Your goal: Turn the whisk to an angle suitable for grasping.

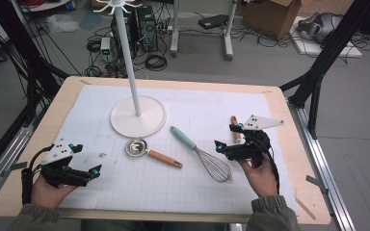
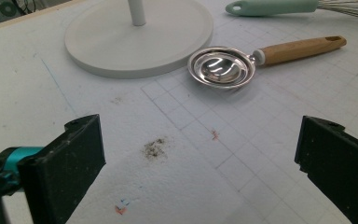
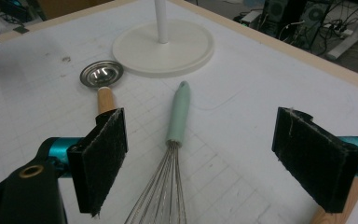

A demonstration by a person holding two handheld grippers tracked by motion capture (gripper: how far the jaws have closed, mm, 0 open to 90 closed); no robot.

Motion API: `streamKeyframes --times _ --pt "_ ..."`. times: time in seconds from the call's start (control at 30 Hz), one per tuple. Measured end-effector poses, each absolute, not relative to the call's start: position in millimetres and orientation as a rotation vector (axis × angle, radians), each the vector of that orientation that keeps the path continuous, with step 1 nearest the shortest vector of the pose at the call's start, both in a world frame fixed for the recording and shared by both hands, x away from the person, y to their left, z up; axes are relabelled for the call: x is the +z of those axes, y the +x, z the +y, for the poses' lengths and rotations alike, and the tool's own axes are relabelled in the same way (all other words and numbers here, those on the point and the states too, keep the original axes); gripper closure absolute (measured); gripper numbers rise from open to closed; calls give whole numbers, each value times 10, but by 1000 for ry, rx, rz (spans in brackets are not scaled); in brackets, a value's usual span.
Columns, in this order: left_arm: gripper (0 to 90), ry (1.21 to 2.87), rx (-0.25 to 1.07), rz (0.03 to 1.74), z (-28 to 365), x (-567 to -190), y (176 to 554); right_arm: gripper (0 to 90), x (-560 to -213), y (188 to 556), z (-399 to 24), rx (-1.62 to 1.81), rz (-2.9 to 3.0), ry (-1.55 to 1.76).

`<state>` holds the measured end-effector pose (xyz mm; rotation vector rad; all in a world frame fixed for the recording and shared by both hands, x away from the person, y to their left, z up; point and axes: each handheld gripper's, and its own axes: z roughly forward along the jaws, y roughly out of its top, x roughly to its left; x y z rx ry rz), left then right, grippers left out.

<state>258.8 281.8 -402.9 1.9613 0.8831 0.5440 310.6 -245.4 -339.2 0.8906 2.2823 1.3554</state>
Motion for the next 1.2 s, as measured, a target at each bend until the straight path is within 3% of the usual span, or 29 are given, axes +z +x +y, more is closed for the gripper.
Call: streamKeyframes --times 0.47,1.2 --pt "18 1959 548 889 2820 -4029 2585 185 -3219 3403 -2281 1335 2326 861" --pt "18 1965 549 887 2824 -4034 2588 251 -3450 3690 -2056 1266 2471 898"
